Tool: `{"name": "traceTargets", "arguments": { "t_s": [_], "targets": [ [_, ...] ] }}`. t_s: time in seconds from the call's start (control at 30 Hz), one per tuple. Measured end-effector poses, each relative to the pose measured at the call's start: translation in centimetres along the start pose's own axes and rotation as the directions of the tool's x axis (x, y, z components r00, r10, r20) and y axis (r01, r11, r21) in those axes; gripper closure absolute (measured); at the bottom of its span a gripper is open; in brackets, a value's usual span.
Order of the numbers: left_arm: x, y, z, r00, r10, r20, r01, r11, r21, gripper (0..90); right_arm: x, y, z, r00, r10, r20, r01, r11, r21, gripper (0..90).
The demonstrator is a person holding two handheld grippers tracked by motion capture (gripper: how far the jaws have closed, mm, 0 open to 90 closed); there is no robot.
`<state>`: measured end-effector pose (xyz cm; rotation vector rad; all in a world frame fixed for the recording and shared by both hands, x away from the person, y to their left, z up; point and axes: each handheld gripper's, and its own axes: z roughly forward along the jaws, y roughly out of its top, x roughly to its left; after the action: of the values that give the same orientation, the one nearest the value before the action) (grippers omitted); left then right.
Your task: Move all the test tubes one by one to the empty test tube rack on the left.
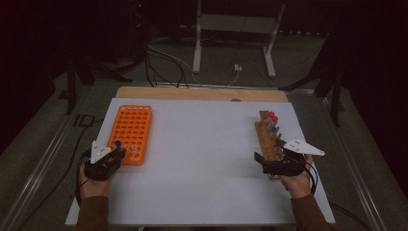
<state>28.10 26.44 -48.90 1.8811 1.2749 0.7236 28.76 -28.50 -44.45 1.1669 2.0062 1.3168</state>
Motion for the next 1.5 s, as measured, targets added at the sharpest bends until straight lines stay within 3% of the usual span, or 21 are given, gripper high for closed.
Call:
{"name": "traceTargets", "arguments": {
  "t_s": [0.4, 0.6, 0.73, 0.9, 1.07, 1.2, 1.3, 1.5],
  "targets": [
    [0.2, -0.2, 0.1, 1.0, -0.008, 0.005, 0.007, 0.9999, 0.011, 76.2, 0.1, 0.0, 0.1, 1.0, -0.008, -0.004, 0.008, 1.0, 0.004, 0.0],
    [0.5, -0.4, -0.6, 0.999, -0.045, 0.009, 0.045, 0.999, -0.004, 58.2, 0.0, 0.0, 0.0, 1.0, -0.003, -0.004, 0.003, 1.0, 0.002, 0.0],
    [0.6, -0.5, -1.4, 0.9979, -0.064, 0.007, 0.064, 0.9976, -0.027, 39.7, 0.1, 0.0, 0.0, 1.0, -0.005, -0.005, 0.005, 1.0, 0.003, 0.0],
    [0.7, -0.2, -2.5, 0.9912, -0.125, 0.042, 0.129, 0.9865, -0.101, 19.1, 0.0, 0.0, 0.0, 1.0, -0.005, 0.0, 0.005, 1.0, 0.005, 0.0],
    [0.2, 0.6, -2.9, 0.9891, -0.138, 0.051, 0.144, 0.9789, -0.145, 1.5, -0.2, 0.3, 0.0, 0.9999, -0.008, 0.012, 0.008, 1.0, 0.003, 0.0],
    [-0.4, 1.4, -3.3, 0.9884, -0.133, 0.073, 0.145, 0.9732, -0.179, 0.6, -0.6, 0.6, -0.1, 0.9997, -0.011, 0.021, 0.011, 1.0, 0.001, 0.0],
    [-0.7, 2.0, -3.5, 0.9817, -0.15, 0.118, 0.17, 0.9666, -0.191, 1.9, -1.2, 0.9, -0.1, 0.9994, -0.014, 0.033, 0.014, 1.0, 0.002, 0.0],
    [-2.3, 3.1, -3.3, 0.9795, -0.13, 0.153, 0.162, 0.9622, -0.219, 1.0, -2.6, 1.9, 0.0, 0.9974, -0.009, 0.072, 0.009, 1.0, 0.011, 0.1]
  ]
}}
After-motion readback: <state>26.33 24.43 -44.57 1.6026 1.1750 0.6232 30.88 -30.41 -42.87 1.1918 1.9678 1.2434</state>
